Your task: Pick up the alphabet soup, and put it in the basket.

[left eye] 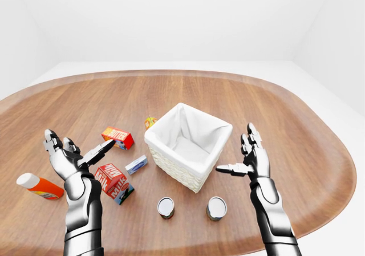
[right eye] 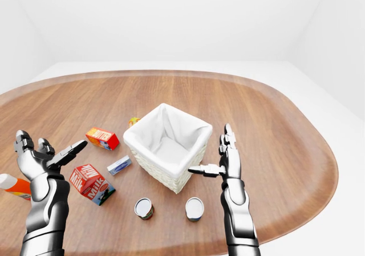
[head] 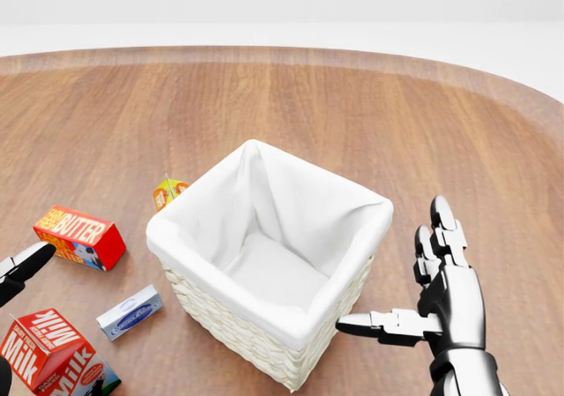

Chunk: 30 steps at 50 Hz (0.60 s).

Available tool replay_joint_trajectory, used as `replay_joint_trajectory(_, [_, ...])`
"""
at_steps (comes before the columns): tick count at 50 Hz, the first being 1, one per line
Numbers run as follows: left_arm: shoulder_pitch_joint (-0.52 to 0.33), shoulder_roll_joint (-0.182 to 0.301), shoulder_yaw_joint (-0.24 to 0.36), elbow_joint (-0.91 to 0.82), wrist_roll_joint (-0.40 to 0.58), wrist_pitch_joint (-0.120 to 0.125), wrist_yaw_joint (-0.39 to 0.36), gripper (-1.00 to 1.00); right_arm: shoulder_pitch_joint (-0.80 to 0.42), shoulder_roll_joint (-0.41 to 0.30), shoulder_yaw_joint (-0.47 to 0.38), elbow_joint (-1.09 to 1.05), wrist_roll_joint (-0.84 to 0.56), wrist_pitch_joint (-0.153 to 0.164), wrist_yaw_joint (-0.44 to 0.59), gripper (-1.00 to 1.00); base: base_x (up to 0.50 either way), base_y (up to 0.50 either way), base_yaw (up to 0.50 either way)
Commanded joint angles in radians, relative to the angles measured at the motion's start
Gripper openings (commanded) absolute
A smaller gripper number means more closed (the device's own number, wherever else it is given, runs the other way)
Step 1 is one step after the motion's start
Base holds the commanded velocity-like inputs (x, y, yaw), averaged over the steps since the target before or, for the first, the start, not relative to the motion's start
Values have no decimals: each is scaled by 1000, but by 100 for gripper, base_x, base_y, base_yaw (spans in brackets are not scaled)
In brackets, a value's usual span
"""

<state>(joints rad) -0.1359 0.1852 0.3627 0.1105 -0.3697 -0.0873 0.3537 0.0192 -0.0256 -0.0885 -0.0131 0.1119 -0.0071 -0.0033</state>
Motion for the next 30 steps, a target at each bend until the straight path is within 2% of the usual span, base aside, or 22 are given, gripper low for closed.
replay_joint_trajectory(1, [0,-1,0,2,2,0,-1,100,-1,-7,10,13,-32,23,22,100,0,0,0])
replay_joint_trajectory(4, [2,-1,-2,-4,-2,0,-5,100,3,-6,11,4,-38,26,26,100,0,0,0])
replay_joint_trajectory(8, [1,-2,-1,0,3,0,-4,100,22,-1,18,-50,-52,58,27,100,0,0,0])
replay_joint_trajectory(10, [0,-1,-1,4,3,0,-4,100,28,1,19,-64,-58,63,26,100,0,0,0])
replay_joint_trajectory(12, [4,-2,-1,-7,4,0,0,100,46,5,28,-105,-66,88,26,100,0,0,0])
replay_joint_trajectory(14, [1,-2,-1,0,7,0,-1,100,49,9,31,-108,-58,94,37,100,0,0,0])
replay_joint_trajectory(16, [3,-2,0,-3,6,0,1,100,61,22,26,-129,1,94,55,100,0,0,0])
replay_joint_trajectory(23, [1,-1,0,8,9,0,1,100,114,26,57,-174,-52,94,25,100,0,0,0])
replay_joint_trajectory(30, [1,-1,-1,8,11,0,3,100,205,35,78,-254,-35,94,39,100,0,0,0])
